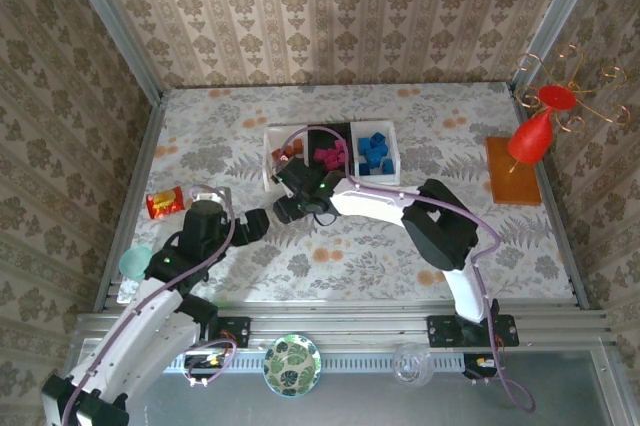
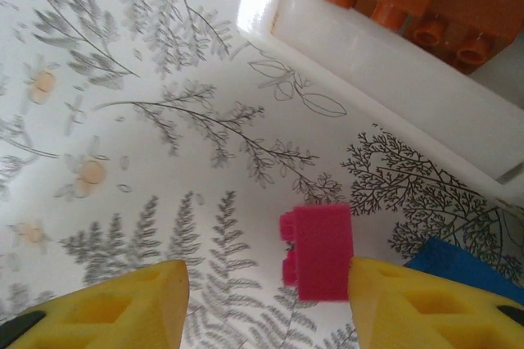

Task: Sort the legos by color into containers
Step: Pick up the lego from the center of the table.

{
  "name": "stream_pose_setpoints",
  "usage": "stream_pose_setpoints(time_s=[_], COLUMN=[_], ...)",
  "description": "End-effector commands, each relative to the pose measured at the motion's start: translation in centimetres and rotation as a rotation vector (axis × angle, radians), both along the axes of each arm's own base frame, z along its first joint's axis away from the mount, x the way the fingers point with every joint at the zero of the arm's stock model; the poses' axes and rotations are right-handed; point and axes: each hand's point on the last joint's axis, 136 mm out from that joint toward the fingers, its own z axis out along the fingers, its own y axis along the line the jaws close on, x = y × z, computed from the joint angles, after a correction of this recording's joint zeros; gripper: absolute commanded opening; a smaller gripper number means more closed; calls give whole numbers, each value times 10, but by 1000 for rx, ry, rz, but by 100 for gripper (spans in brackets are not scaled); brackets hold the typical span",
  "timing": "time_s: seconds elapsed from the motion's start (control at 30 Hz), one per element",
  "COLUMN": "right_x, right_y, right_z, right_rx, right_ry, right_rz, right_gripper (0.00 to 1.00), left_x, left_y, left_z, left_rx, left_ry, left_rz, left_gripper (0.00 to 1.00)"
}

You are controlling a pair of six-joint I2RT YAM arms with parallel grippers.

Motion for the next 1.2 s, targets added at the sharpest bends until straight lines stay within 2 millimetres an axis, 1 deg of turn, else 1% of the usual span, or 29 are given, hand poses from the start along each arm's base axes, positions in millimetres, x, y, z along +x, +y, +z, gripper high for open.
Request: stream_pose_setpoints(time_s=[0.0, 0.13, 0.23, 0.37, 0.43, 0.47, 0.53, 0.6, 0.63, 0.67, 0.73, 0.8, 0.87, 0.93, 1.0, 1.07, 1.13, 1.17], right_x=[10, 14, 14, 12, 11, 10, 9, 9, 8, 7, 6, 5, 3, 4, 11, 23, 38, 48], right_y=[-5, -9, -8, -1, 1, 1, 0, -2, -3, -3, -2, 2, 4, -1, -16, -39, -67, -82], right_z=[-11, -26, -30, -28, -27, -26, -23, -26, -28, -29, -28, -14, 8, 34, 61, 86, 103, 105], right_rx=[-87, -136, -147, -139, -132, -130, -131, -146, -155, -158, -135, -78, -8, 61, 132, 196, 234, 239], right_ry=[-29, -39, -35, -30, -23, -23, -26, -21, -16, -12, -15, -34, -64, -101, -140, -176, -204, -203], right_rz=[-3, -14, -7, 12, 18, 20, 26, 27, 27, 29, 28, 30, 27, 5, -46, -121, -213, -260], right_gripper=[53, 50, 46, 44, 39, 38, 42, 42, 40, 34, 28, 24, 22, 21, 20, 19, 19, 18], left_x=[-3, -2, -2, -1, -1, -1, -1, 0, 0, 0, 0, 0, 1, 2, 4, 6, 11, 14], left_y=[6, 3, 2, 1, 1, 1, 2, 2, 2, 2, 1, 0, -1, -3, -7, -14, -23, -28], left_z=[1, 3, 1, -1, -1, 0, 0, 2, 3, 4, 6, 7, 6, 4, 1, -2, -7, -9], left_rx=[24, 9, 7, 8, 7, 8, 11, 12, 13, 13, 11, 10, 7, 6, 0, -16, -27, -22], left_ry=[4, 0, 4, 11, 10, 10, 10, 8, 8, 5, 3, -1, -1, 2, 11, 20, 35, 41], left_rz=[5, 0, -2, -5, -5, -4, 0, 2, 2, 1, -1, -8, -16, -25, -36, -62, -83, -99], left_gripper=[100, 100, 100, 100, 100, 100, 100, 100, 100, 100, 100, 100, 100, 100, 100, 100, 97, 95])
